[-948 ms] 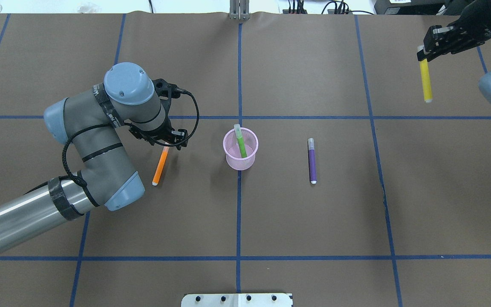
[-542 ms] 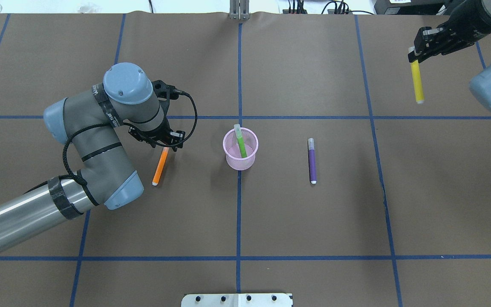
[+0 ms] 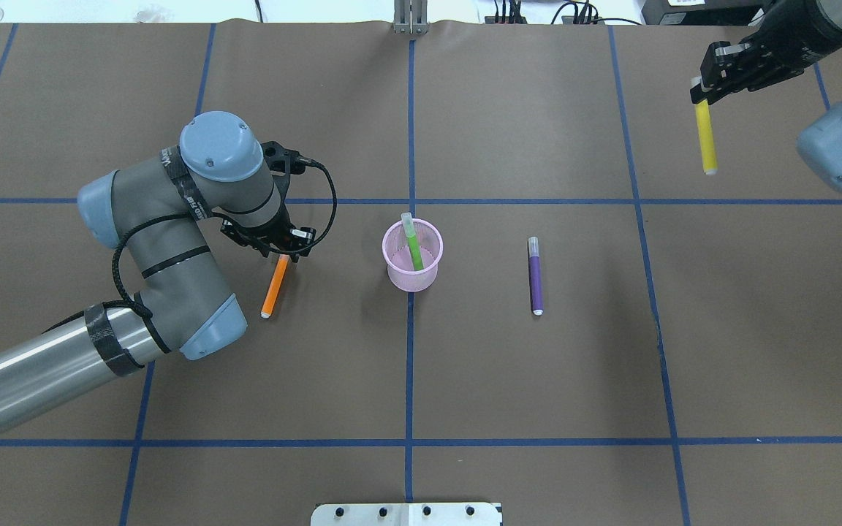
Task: Collect pens into pen holder
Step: 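Grasp the orange marker with the left gripper while the right brings yellow marker, then lift the orange marker with the left gripper while the right approaches the cup, then lower the yellow marker into the pink cup with the right gripper while left holds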
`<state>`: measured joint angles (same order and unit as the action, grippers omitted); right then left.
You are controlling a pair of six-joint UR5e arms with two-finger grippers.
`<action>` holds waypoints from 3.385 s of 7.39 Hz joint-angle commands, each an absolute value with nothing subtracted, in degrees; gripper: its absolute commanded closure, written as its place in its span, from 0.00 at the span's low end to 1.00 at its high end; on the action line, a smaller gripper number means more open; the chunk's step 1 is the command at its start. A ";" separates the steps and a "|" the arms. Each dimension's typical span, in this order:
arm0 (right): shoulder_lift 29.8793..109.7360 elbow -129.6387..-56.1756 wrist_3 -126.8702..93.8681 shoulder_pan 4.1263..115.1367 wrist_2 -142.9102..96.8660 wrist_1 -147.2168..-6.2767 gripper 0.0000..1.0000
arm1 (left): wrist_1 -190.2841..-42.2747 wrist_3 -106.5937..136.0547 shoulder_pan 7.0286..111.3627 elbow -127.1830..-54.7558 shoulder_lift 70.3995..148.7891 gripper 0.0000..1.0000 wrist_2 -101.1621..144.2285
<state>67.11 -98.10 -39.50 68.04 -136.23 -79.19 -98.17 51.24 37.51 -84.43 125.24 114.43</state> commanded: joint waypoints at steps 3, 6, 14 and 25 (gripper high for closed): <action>67.06 -98.17 -39.55 68.03 -136.23 -79.19 1.00 | -98.17 51.33 37.35 -84.02 125.24 0.54 114.43; 67.15 -98.26 -39.55 68.12 -136.23 -79.19 1.00 | -98.09 51.50 37.27 -84.02 125.42 1.00 114.52; 57.95 -99.05 -54.18 61.56 -129.15 -78.93 1.00 | -97.47 51.42 45.35 -86.04 125.51 1.00 121.46; 49.66 -101.08 -67.94 27.79 -77.63 -78.40 1.00 | -90.00 51.24 53.35 -90.70 129.46 1.00 127.27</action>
